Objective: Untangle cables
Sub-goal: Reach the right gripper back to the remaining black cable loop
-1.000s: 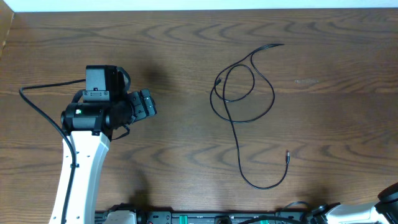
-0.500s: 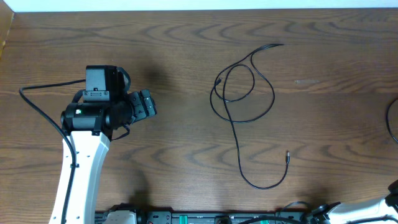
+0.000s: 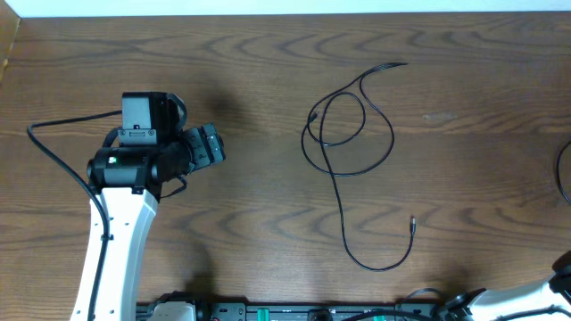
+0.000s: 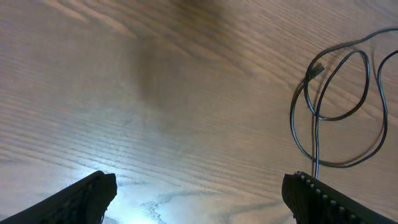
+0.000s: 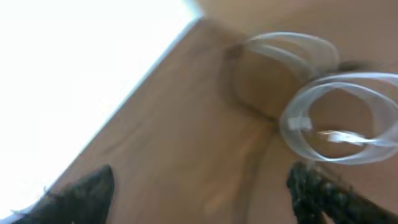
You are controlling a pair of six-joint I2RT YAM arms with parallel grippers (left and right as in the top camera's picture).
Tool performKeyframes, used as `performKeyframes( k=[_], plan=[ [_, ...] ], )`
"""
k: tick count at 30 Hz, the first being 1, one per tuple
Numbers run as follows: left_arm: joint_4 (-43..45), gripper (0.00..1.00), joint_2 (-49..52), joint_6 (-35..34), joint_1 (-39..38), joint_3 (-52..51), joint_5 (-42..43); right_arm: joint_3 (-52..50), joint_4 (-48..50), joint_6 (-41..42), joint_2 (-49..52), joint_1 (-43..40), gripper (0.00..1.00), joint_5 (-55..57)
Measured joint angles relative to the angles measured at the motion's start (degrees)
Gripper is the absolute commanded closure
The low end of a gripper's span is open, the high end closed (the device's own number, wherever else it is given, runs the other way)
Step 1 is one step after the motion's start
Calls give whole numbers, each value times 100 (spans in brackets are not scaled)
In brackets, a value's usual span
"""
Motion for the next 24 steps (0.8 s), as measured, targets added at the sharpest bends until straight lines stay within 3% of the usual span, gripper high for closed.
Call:
performKeyframes(
  k=[1, 2, 5, 6, 13, 20, 24],
  plan=[
    [31, 10, 2, 0, 0, 0, -2, 0, -63, -90, 0, 155, 37, -271],
    [46, 10, 13, 0, 0, 0, -7, 0, -136, -109, 0, 267, 32, -435],
    [63, 10, 151, -22, 0, 0, -118, 0, -503, -260, 0, 868, 4, -866],
    [68, 9, 232, -22, 0, 2, -133, 0, -592, -350, 0, 1062, 1, -942],
    [-33, 9, 608, -24, 0, 4, -199, 2, -1698, -1117, 4, 2911, 1, -389],
    [-1263, 9, 601, -24, 0, 813, -201, 2, -2326, -1703, 9, 4994, 1, 1161],
    [-1606, 9, 485, -24, 0, 1174, -203, 2, -2618, -1781, 9, 5781, 1, 1906]
  ],
)
